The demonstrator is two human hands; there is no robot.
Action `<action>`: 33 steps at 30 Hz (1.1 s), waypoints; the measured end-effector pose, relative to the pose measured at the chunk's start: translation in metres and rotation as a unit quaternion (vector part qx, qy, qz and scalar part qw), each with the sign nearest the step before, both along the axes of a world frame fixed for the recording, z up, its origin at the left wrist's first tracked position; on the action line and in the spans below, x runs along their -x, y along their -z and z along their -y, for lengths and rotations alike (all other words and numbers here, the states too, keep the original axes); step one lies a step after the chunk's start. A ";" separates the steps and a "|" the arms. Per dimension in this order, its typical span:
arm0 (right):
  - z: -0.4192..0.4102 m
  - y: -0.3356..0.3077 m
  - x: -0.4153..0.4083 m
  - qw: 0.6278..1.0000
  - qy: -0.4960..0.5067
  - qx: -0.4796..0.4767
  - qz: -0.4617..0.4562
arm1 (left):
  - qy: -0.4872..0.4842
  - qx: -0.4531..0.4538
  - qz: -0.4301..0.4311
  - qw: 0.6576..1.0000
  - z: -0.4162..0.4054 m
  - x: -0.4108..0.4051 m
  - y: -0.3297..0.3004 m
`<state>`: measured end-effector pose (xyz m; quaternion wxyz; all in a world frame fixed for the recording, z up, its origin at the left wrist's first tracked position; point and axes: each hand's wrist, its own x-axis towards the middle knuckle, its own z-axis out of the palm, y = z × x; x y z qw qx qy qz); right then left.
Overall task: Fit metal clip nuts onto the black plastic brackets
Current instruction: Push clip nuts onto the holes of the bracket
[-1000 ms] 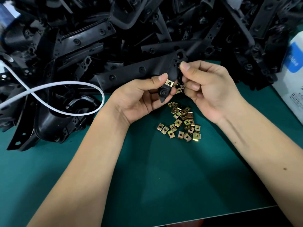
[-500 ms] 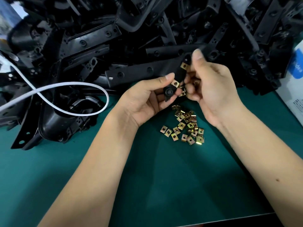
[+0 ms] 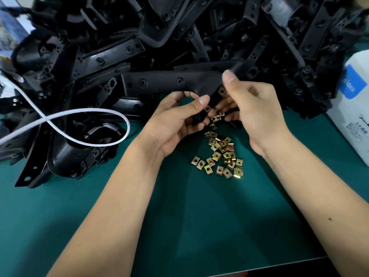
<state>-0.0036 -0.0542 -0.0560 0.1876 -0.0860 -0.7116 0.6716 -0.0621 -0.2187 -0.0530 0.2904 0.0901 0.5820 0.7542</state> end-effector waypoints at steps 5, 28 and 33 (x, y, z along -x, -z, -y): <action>0.001 -0.001 -0.003 0.998 0.042 0.030 0.036 | -0.042 0.060 -0.133 0.988 -0.010 -0.008 0.000; -0.196 -0.067 -0.259 0.883 0.373 0.154 -0.241 | 0.102 -0.010 -0.483 0.869 -0.297 -0.224 -0.077; -0.239 0.016 -0.373 0.822 0.469 0.256 -0.195 | 0.287 0.070 -0.504 0.812 -0.368 -0.325 -0.012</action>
